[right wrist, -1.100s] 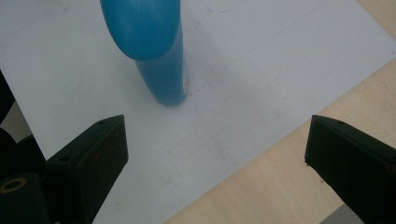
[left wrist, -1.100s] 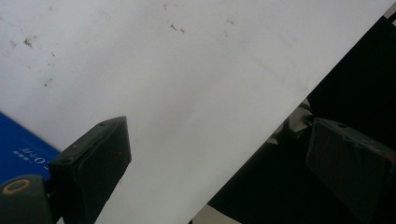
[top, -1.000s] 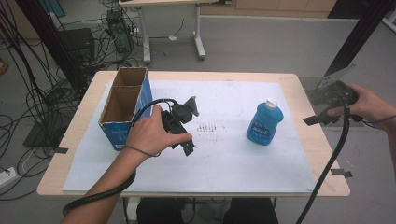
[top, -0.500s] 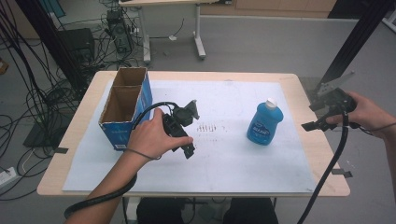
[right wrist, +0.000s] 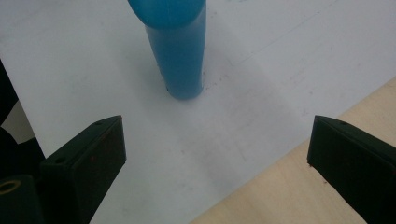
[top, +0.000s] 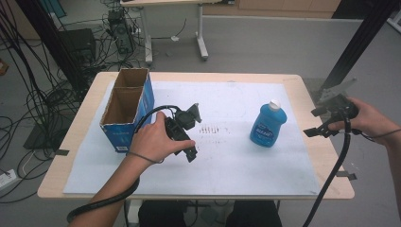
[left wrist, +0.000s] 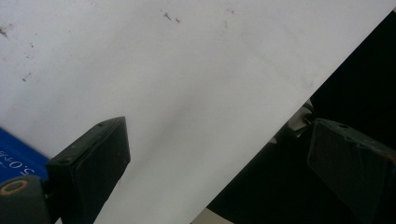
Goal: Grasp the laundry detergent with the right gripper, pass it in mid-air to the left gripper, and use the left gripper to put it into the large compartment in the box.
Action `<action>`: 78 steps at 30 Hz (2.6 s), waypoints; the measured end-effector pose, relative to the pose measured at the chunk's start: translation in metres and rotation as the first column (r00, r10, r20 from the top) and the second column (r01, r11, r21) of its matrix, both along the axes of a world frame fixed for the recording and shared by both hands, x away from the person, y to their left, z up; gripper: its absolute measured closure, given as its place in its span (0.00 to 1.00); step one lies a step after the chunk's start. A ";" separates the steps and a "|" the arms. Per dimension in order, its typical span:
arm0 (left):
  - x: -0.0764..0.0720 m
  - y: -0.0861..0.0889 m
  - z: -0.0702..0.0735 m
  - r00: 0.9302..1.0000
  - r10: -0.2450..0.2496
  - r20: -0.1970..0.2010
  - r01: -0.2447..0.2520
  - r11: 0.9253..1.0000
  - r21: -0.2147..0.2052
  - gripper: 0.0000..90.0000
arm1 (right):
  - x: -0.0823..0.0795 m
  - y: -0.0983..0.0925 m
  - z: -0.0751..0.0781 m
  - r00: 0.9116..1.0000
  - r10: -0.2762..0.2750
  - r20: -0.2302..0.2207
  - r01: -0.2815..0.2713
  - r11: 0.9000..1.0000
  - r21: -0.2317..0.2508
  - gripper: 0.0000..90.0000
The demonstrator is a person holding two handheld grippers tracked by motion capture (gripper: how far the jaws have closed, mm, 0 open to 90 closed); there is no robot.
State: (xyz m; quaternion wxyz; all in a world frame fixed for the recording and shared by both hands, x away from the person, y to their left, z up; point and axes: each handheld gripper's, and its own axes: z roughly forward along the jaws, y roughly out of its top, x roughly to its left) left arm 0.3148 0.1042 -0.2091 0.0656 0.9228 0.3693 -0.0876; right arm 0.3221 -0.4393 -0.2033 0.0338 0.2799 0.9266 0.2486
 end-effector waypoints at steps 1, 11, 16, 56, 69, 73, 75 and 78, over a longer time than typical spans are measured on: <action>0.000 0.000 0.000 1.000 -0.001 0.000 0.001 1.000 0.000 0.07 | 0.000 0.000 -0.001 1.000 -0.001 -0.001 0.001 1.000 0.001 0.05; -0.002 0.002 -0.003 1.000 0.005 0.001 -0.005 1.000 -0.010 0.07 | -0.005 0.001 -0.007 1.000 0.001 0.002 -0.001 1.000 0.005 0.05; -0.004 0.002 -0.005 1.000 0.007 0.007 -0.007 1.000 -0.012 0.07 | -0.009 0.001 -0.010 1.000 0.006 0.007 -0.006 1.000 0.011 0.05; -0.004 -0.001 -0.013 1.000 -0.011 -0.007 0.011 1.000 -0.029 0.07 | -0.037 -0.016 -0.058 0.999 -0.029 0.039 0.024 0.993 0.119 0.05; -0.004 0.002 -0.012 1.000 -0.010 -0.004 0.010 0.999 -0.044 0.07 | -0.048 -0.022 -0.070 0.996 -0.047 0.077 0.034 0.986 0.165 0.05; -0.003 0.001 -0.013 1.000 -0.012 -0.007 0.012 0.999 -0.039 0.07 | -0.051 -0.025 -0.075 0.994 -0.057 0.090 0.038 0.981 0.191 0.05; -0.003 0.002 -0.014 1.000 -0.015 -0.010 0.014 0.999 -0.042 0.07 | -0.052 -0.025 -0.079 0.994 -0.063 0.095 0.042 0.978 0.205 0.05; -0.004 0.002 -0.015 1.000 -0.012 -0.008 0.012 0.999 -0.044 0.07 | -0.053 -0.026 -0.082 0.993 -0.066 0.097 0.043 0.976 0.215 0.05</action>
